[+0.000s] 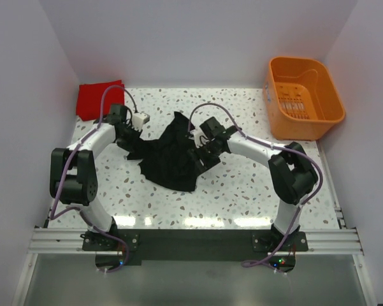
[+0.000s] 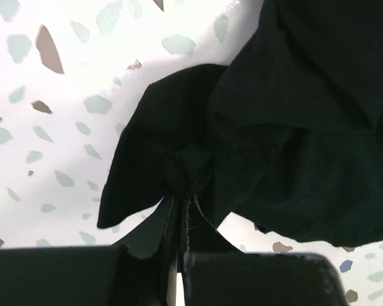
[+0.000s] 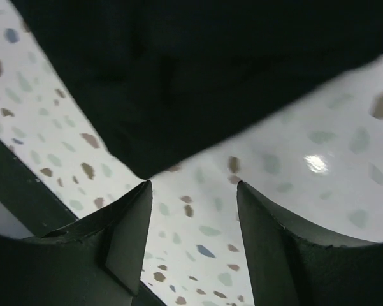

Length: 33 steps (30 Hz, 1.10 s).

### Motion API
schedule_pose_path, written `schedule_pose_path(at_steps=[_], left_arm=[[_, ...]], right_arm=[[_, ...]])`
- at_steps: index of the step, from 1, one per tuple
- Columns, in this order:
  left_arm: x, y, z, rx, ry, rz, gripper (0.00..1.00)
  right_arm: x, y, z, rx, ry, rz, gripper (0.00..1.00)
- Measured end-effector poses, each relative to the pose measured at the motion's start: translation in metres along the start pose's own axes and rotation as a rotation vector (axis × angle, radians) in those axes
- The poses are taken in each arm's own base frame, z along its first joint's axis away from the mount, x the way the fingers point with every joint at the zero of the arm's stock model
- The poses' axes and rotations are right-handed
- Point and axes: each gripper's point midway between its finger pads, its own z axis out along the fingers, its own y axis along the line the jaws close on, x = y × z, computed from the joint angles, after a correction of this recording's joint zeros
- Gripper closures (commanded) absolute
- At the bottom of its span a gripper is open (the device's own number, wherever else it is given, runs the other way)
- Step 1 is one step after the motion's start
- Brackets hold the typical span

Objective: Fold and stack the t-shirts
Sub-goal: Flatten the tshirt out

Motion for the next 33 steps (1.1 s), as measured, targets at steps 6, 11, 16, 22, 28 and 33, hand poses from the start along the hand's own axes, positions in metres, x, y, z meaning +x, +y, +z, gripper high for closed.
schedule_pose_path(at_steps=[6,11,16,22,28,33], left_arm=[[0.009,-0.005,0.002,0.015,0.023,-0.017,1.00],[0.009,-0.005,0.002,0.015,0.023,-0.018,1.00],[0.010,-0.005,0.002,0.015,0.025,-0.025,1.00],[0.011,-0.005,0.003,0.013,0.027,-0.026,1.00],[0.013,-0.003,0.003,0.007,0.031,-0.027,1.00],[0.016,0.010,-0.004,-0.018,0.027,-0.031,1.00]], right_arm=[[-0.020,0.040,0.014,-0.076,-0.003,-0.035,0.38],[-0.023,0.035,0.042,-0.086,0.037,0.005,0.39],[-0.032,0.040,0.056,-0.133,0.057,0.028,0.65],[-0.029,0.049,0.051,-0.194,0.073,0.031,1.00],[-0.034,0.034,0.005,-0.203,0.016,0.051,1.00],[-0.046,-0.024,-0.062,-0.099,-0.106,0.072,1.00]])
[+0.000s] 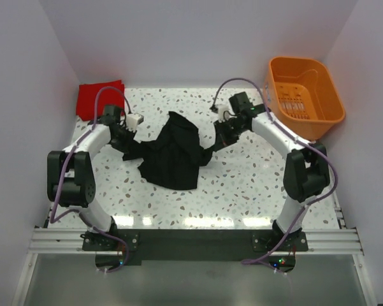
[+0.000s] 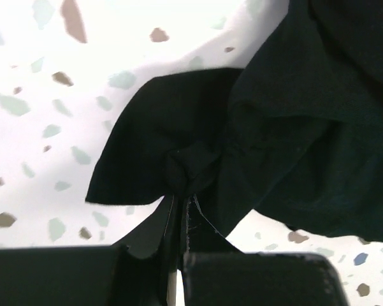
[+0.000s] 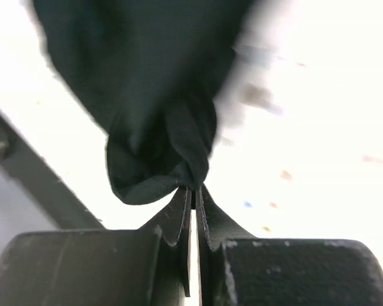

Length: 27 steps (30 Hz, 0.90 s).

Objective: Fold and stack the t-shirts
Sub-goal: Flatten the tshirt out

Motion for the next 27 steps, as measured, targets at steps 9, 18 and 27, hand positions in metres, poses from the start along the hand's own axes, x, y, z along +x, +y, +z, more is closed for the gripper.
schedule_pose_path(at_steps=[9,18,27], left_arm=[[0.006,0.070,-0.054,-0.196,-0.075,-0.028,1.00],[-0.027,0.097,-0.094,-0.304,-0.208,-0.002,1.00],[-0.109,0.117,-0.171,-0.420,-0.517,0.016,1.00]], right_arm=[[0.012,-0.131,-0.113,0.368,-0.094,0.028,1.00],[-0.010,-0.194,-0.192,0.561,-0.208,0.069,1.00],[-0.080,-0.176,-0.255,0.640,-0.451,-0.028,1.00]])
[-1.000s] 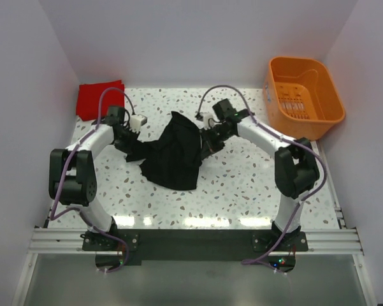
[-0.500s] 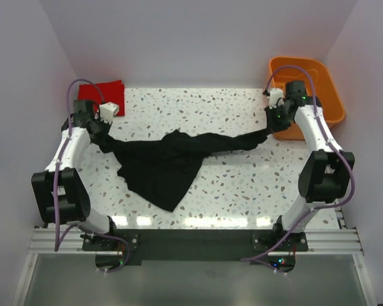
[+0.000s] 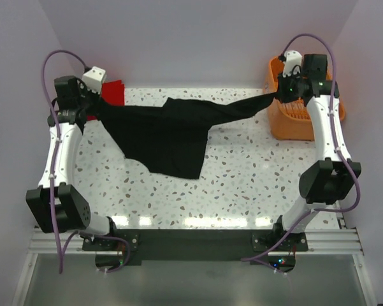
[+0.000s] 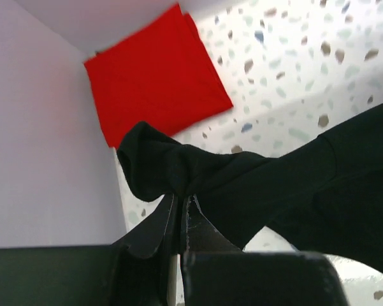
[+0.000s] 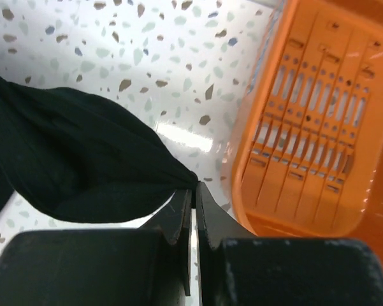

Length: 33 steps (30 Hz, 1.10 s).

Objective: Fold and stack the t-shirts
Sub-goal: Flatten the tshirt out

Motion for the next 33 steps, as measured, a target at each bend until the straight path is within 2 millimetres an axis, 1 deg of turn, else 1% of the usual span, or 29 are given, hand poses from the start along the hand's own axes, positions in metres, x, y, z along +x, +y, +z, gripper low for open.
schedule_pose_path(at_steps=[3,4,6,7,8,9,10,11,12,13,14,15,16,17,18,19,20,21,22,23,24,25,27,29,30,31,33], left_arm=[[-0.030,0.008,-0.024,-0.024,-0.117,-0.024,1.00],[-0.036,0.010,-0.031,-0.030,-0.142,-0.028,1.00],[-0.047,0.012,-0.049,-0.040,-0.188,-0.023,1.00],[-0.050,0.013,-0.057,-0.047,-0.202,-0.018,1.00],[-0.050,0.012,-0.063,-0.053,-0.211,-0.010,1.00],[-0.045,0.010,-0.067,-0.055,-0.210,0.006,1.00],[-0.035,0.007,-0.068,-0.051,-0.191,0.019,1.00],[-0.022,0.002,-0.066,-0.043,-0.167,0.032,1.00],[-0.003,-0.004,-0.061,-0.029,-0.129,0.051,1.00],[0.022,-0.013,-0.054,0.001,-0.073,0.067,1.00],[0.048,-0.024,-0.046,0.043,-0.007,0.081,1.00],[0.076,-0.036,-0.037,0.090,0.068,0.094,0.97],[0.098,-0.045,-0.031,0.128,0.129,0.095,0.84],[0.123,-0.056,-0.025,0.178,0.206,0.098,0.76],[0.143,-0.065,-0.021,0.223,0.271,0.097,0.61],[0.157,-0.073,-0.019,0.265,0.319,0.096,0.54],[0.163,-0.079,-0.018,0.301,0.339,0.087,0.50],[0.165,-0.083,-0.017,0.323,0.342,0.080,0.44],[0.162,-0.089,-0.018,0.352,0.331,0.073,0.43],[0.153,-0.094,-0.017,0.376,0.310,0.067,0.43],[0.140,-0.099,-0.015,0.395,0.282,0.068,0.43],[0.122,-0.107,-0.011,0.422,0.243,0.083,0.43],[0.085,-0.130,0.000,0.480,0.166,0.109,0.43],[0.053,-0.166,0.013,0.567,0.100,0.131,0.44],[0.043,-0.186,0.021,0.612,0.084,0.131,0.44],[0.037,-0.203,0.029,0.651,0.081,0.127,0.44],[0.034,-0.229,0.046,0.710,0.105,0.105,0.46]], right_arm=[[-0.021,-0.006,-0.021,0.032,-0.091,-0.006,1.00],[-0.027,-0.007,-0.028,0.038,-0.115,-0.008,1.00],[-0.039,-0.005,-0.051,0.048,-0.181,-0.024,1.00],[-0.042,-0.002,-0.063,0.049,-0.210,-0.034,1.00],[-0.040,0.003,-0.075,0.047,-0.230,-0.043,1.00],[-0.035,0.009,-0.085,0.039,-0.239,-0.051,1.00],[-0.026,0.016,-0.092,0.026,-0.240,-0.057,1.00],[-0.016,0.024,-0.096,0.005,-0.236,-0.062,1.00],[0.001,0.033,-0.097,-0.023,-0.214,-0.064,1.00],[0.017,0.040,-0.094,-0.045,-0.183,-0.063,1.00],[0.038,0.050,-0.088,-0.080,-0.143,-0.068,1.00],[0.063,0.060,-0.079,-0.115,-0.080,-0.070,1.00],[0.090,0.070,-0.069,-0.152,-0.006,-0.066,1.00],[0.116,0.079,-0.057,-0.189,0.067,-0.067,1.00],[0.139,0.087,-0.050,-0.220,0.136,-0.062,1.00],[0.165,0.098,-0.042,-0.258,0.217,-0.060,1.00],[0.187,0.105,-0.039,-0.286,0.288,-0.054,1.00],[0.205,0.112,-0.038,-0.310,0.346,-0.050,1.00],[0.214,0.115,-0.038,-0.322,0.377,-0.048,1.00],[0.221,0.117,-0.039,-0.329,0.399,-0.044,1.00],[0.222,0.118,-0.040,-0.331,0.406,-0.042,1.00],[0.222,0.117,-0.040,-0.328,0.403,-0.044,1.00],[0.222,0.116,-0.040,-0.323,0.403,-0.043,1.00],[0.221,0.115,-0.040,-0.315,0.405,-0.039,1.00],[0.221,0.114,-0.040,-0.306,0.405,-0.036,1.00],[0.220,0.113,-0.040,-0.299,0.405,-0.033,1.00],[0.216,0.111,-0.040,-0.287,0.399,-0.027,1.00]])
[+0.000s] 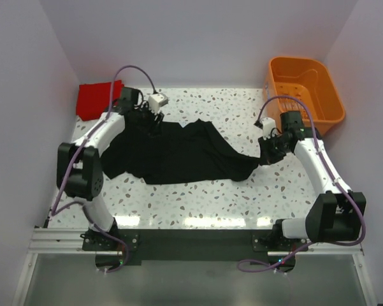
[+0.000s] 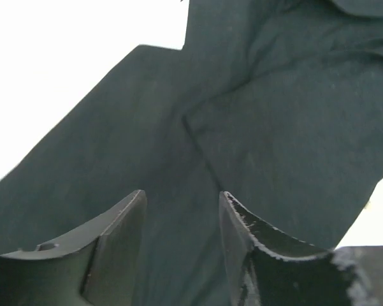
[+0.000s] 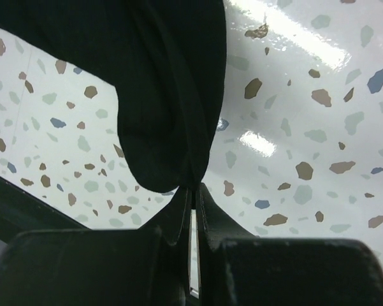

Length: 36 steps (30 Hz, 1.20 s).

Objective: Fold and stack the t-shirts
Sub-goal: Flatten the tshirt out

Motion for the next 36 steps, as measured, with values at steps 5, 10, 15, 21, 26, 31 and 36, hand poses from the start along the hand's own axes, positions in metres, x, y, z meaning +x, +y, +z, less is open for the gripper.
schedule_pose_path(at_steps=[5,10,15,21,26,31,36], left_arm=[[-0.003,0.003,0.065,0.079,0.056,-0.079,0.48],[0.009,0.006,0.090,0.102,0.105,-0.136,0.48],[0.018,0.002,0.096,0.126,0.133,-0.160,0.49],[0.026,-0.008,0.105,0.165,0.152,-0.168,0.49],[0.030,-0.016,0.112,0.194,0.164,-0.174,0.51],[0.029,-0.024,0.115,0.218,0.163,-0.172,0.54],[0.025,-0.033,0.118,0.243,0.155,-0.162,0.61]], right_arm=[[-0.016,-0.008,-0.005,0.031,-0.024,0.029,1.00],[-0.024,-0.016,-0.004,0.044,-0.029,0.063,1.00],[-0.028,-0.020,-0.002,0.053,-0.022,0.083,1.00],[-0.031,-0.024,0.002,0.058,-0.015,0.093,1.00],[-0.033,-0.025,0.002,0.059,-0.015,0.093,1.00],[-0.034,-0.025,0.001,0.061,-0.019,0.092,1.00],[-0.034,-0.025,0.001,0.061,-0.019,0.092,1.00]])
